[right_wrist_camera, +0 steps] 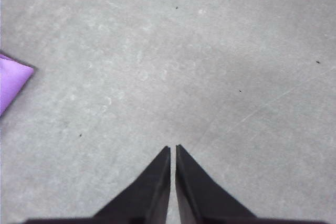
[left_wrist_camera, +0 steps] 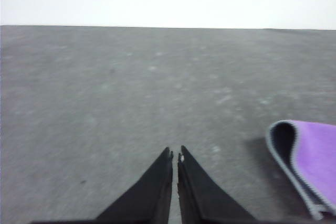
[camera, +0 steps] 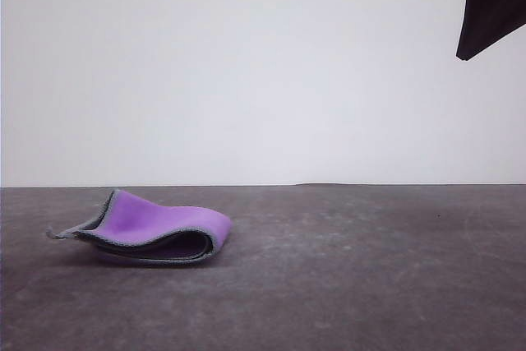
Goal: Fold clothes
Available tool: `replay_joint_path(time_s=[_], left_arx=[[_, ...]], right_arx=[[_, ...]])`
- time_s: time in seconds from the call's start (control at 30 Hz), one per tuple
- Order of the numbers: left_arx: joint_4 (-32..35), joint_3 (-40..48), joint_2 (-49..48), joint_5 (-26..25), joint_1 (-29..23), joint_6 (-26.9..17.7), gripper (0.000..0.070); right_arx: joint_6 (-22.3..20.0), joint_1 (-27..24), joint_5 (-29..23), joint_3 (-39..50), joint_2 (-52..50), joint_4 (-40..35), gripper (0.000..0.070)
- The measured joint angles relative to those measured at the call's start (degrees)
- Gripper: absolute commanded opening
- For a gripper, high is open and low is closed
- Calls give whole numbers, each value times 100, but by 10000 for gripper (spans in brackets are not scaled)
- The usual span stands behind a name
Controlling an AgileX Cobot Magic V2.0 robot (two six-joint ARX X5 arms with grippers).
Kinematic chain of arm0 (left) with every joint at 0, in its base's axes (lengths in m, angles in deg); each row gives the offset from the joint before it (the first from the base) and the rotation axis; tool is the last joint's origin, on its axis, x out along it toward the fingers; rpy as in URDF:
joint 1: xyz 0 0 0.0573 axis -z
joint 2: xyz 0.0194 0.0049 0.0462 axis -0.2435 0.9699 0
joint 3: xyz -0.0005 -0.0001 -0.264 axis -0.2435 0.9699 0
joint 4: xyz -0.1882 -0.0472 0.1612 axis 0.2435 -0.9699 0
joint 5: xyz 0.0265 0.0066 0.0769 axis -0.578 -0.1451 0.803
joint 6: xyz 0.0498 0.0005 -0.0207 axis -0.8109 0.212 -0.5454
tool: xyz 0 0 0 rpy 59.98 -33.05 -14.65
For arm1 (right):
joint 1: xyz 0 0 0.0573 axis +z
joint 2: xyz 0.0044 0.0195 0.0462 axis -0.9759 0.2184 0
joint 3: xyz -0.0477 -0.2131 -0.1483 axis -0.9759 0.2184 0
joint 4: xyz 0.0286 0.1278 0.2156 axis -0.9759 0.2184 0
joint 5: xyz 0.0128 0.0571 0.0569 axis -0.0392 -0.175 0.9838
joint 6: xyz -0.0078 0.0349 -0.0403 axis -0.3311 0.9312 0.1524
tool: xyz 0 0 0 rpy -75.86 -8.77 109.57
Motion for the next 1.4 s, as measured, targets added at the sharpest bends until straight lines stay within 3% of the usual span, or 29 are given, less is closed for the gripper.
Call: replay_joint_path(time_s=[0.17, 0.83, 1.03, 1.27, 1.4], left_arx=[[-498, 6, -368, 86, 175, 13, 0], [-513, 7, -513, 282, 290, -13, 0], [-513, 7, -512, 299, 290, -13, 0], [-517, 7, -513, 330, 290, -13, 0], [-516, 7, -513, 331, 290, -13, 0]], right_arx=[[0, 0, -1, 0, 1, 0, 10], [10, 44, -50, 0, 1, -24, 10], [20, -107, -1399, 0, -3, -688, 10], [-79, -162, -1667, 139, -358, -1297, 10], [-81, -166, -1712, 1141, -1619, -2571, 10]])
